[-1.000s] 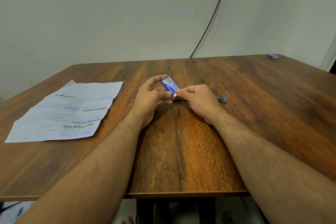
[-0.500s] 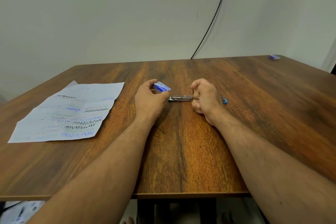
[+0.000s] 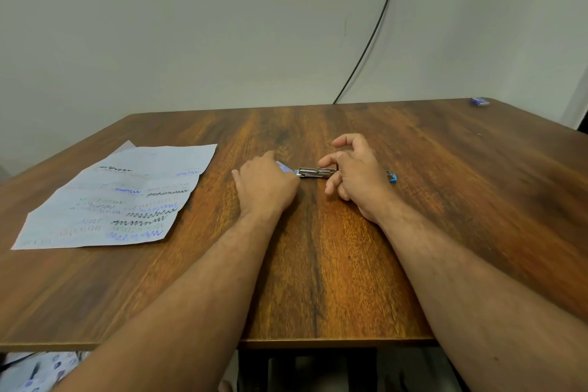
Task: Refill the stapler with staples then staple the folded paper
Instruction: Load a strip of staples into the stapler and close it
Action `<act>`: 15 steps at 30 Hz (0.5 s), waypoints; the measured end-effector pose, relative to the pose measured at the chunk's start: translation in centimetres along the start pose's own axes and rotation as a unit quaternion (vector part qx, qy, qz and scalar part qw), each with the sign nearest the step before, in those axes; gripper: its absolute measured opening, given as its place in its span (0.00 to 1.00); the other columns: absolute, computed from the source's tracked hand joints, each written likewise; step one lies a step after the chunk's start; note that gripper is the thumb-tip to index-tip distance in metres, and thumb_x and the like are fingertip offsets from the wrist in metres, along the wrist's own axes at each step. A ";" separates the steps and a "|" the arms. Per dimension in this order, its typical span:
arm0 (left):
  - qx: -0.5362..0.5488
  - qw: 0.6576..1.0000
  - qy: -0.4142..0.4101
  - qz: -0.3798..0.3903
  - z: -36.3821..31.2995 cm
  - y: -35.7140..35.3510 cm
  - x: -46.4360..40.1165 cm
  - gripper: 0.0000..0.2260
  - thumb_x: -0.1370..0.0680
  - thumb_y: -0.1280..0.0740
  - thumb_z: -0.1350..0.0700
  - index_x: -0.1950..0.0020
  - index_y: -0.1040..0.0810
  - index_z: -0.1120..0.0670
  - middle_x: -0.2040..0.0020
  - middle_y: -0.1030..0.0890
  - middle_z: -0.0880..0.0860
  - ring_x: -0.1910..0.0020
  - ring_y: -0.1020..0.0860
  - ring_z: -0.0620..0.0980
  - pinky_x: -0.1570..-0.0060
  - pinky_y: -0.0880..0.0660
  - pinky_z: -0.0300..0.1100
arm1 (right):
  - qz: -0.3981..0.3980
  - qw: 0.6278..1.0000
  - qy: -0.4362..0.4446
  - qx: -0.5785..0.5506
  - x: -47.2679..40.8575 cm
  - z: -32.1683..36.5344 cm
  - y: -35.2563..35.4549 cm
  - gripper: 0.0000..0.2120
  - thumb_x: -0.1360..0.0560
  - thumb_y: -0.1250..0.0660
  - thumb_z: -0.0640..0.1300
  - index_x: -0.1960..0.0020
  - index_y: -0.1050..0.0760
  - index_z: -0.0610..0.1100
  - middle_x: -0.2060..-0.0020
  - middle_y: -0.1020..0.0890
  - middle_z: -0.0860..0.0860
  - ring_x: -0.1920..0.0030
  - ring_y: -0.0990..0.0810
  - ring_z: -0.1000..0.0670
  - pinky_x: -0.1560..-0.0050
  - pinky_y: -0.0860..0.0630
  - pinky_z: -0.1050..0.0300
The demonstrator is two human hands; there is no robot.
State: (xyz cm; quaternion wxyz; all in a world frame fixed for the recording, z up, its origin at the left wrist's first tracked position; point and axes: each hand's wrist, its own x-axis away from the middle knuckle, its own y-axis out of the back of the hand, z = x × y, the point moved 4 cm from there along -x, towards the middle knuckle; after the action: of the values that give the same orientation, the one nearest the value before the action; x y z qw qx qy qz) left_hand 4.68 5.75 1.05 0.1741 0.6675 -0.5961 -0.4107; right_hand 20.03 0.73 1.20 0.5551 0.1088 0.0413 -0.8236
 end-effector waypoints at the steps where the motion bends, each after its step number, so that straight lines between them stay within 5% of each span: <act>1: 0.007 0.999 -0.031 -0.015 -0.3 0.2 0.1 0.22 0.24 0.34 0.53 0.29 0.26 0.53 0.29 0.26 0.58 0.27 0.32 0.57 0.25 0.41 0.54 | 0.018 1.000 -0.001 0.005 0.0 -0.1 -0.1 0.11 0.17 0.47 0.37 0.40 0.33 0.49 0.47 0.16 0.46 0.75 0.21 0.47 0.83 0.37 0.62; 3: 0.049 0.986 -0.152 -0.054 -1.5 0.6 0.7 0.22 0.23 0.32 0.55 0.28 0.26 0.51 0.27 0.30 0.56 0.25 0.37 0.54 0.25 0.37 0.52 | 0.062 0.998 -0.007 0.000 0.1 -0.1 -0.3 0.14 0.16 0.45 0.41 0.32 0.36 0.50 0.38 0.18 0.50 0.72 0.18 0.45 0.83 0.37 0.63; 6: 0.045 0.941 -0.334 -0.033 -3.2 0.5 2.3 0.18 0.24 0.32 0.58 0.33 0.22 0.50 0.32 0.27 0.52 0.29 0.34 0.50 0.29 0.36 0.40 | 0.100 0.995 -0.019 -0.006 0.1 -0.3 -0.5 0.24 0.16 0.42 0.41 0.22 0.43 0.54 0.38 0.20 0.47 0.74 0.21 0.48 0.84 0.36 0.61; 9: 0.038 0.934 -0.355 0.000 -3.2 0.2 2.5 0.16 0.23 0.30 0.57 0.36 0.20 0.49 0.36 0.25 0.49 0.32 0.34 0.46 0.36 0.44 0.25 | 0.123 0.992 -0.019 0.002 0.2 -0.3 -0.7 0.31 0.16 0.42 0.38 0.19 0.49 0.54 0.34 0.22 0.42 0.75 0.22 0.50 0.83 0.34 0.62; 15: 0.034 0.945 -0.325 0.005 -3.2 0.4 2.2 0.09 0.21 0.31 0.54 0.41 0.18 0.48 0.47 0.24 0.42 0.42 0.31 0.43 0.43 0.34 0.35 | 0.143 0.990 -0.018 -0.003 0.2 -0.3 -0.6 0.31 0.17 0.42 0.38 0.18 0.49 0.52 0.43 0.17 0.41 0.71 0.18 0.46 0.82 0.32 0.62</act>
State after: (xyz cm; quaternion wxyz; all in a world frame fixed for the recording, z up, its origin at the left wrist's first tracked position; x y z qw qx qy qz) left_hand 6.73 2.81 2.46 -0.0500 0.5000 -0.6375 -0.5840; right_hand 19.46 0.78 0.87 0.6682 0.0970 0.0172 -0.7374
